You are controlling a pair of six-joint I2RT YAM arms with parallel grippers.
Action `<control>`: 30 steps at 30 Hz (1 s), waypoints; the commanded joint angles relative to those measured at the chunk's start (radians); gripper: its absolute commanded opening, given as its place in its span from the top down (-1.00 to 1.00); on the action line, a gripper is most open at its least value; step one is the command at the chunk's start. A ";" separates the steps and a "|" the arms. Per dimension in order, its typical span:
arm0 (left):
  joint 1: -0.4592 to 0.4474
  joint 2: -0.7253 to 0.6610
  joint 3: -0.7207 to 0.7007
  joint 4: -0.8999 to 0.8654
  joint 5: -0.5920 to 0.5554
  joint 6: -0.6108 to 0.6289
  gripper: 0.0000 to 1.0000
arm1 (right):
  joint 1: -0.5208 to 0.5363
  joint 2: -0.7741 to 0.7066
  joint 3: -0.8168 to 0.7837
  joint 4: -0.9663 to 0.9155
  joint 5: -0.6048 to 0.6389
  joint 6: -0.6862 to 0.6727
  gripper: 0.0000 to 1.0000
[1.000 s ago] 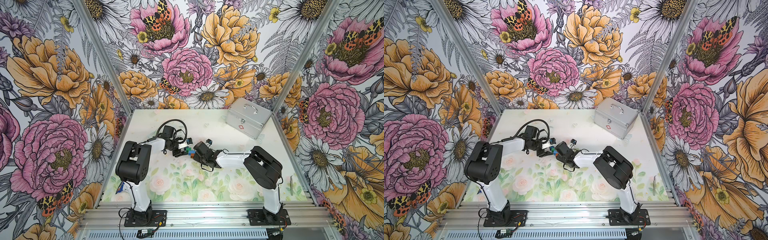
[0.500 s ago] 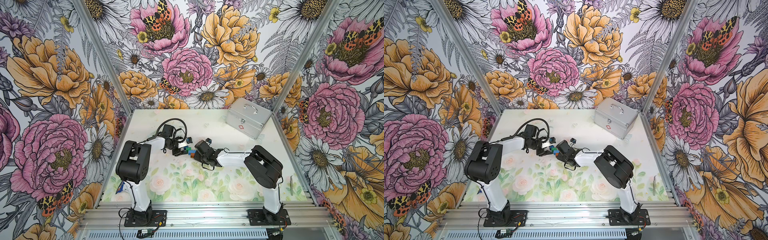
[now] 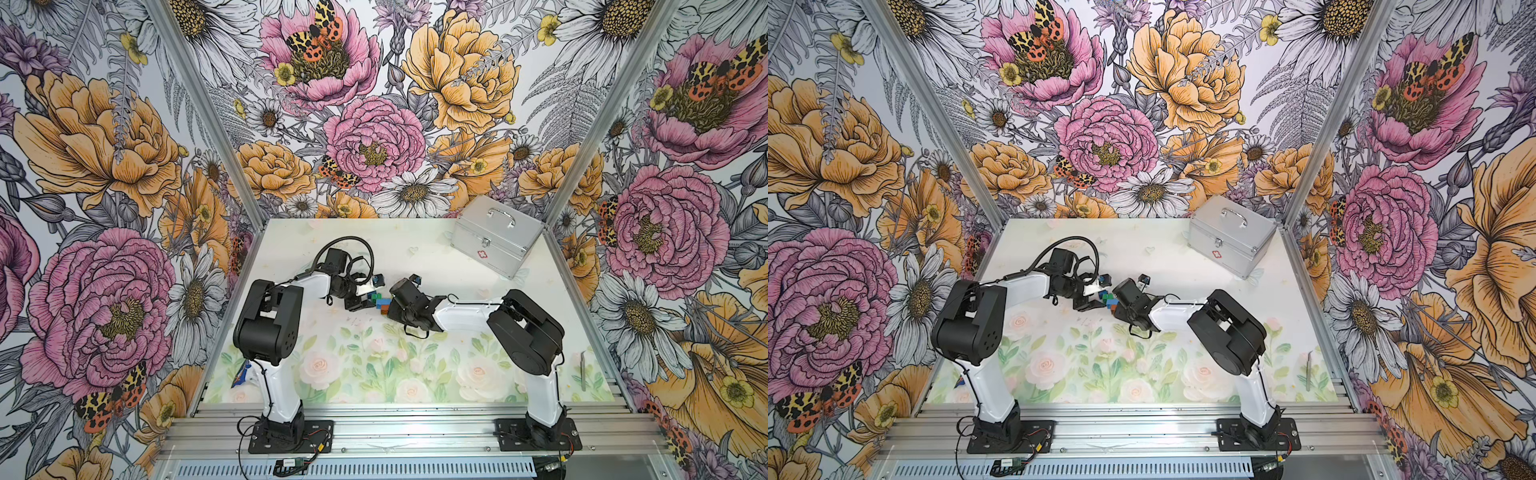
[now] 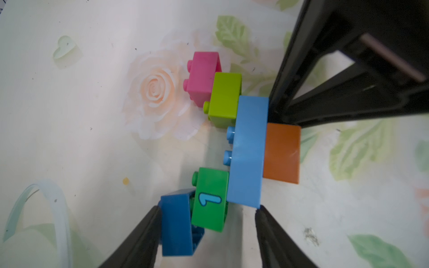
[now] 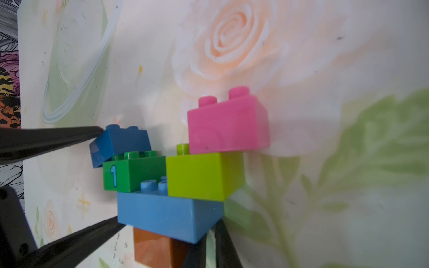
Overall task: Assemble the letter v with lego
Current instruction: Assemble the lego brick with the lego brick.
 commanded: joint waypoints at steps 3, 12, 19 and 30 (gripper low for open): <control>0.015 0.017 0.011 -0.026 0.041 0.014 -0.30 | -0.010 0.051 0.016 -0.038 -0.046 -0.056 0.75; 0.031 -0.015 0.010 -0.030 0.047 0.011 -0.40 | -0.021 0.048 0.008 -0.038 -0.075 -0.098 0.75; 0.034 -0.019 0.009 -0.034 0.056 0.011 -0.43 | -0.052 0.042 0.003 -0.039 -0.092 -0.121 0.75; 0.041 -0.009 0.035 -0.033 0.029 0.028 -0.53 | -0.056 0.048 0.012 -0.038 -0.106 -0.130 0.75</control>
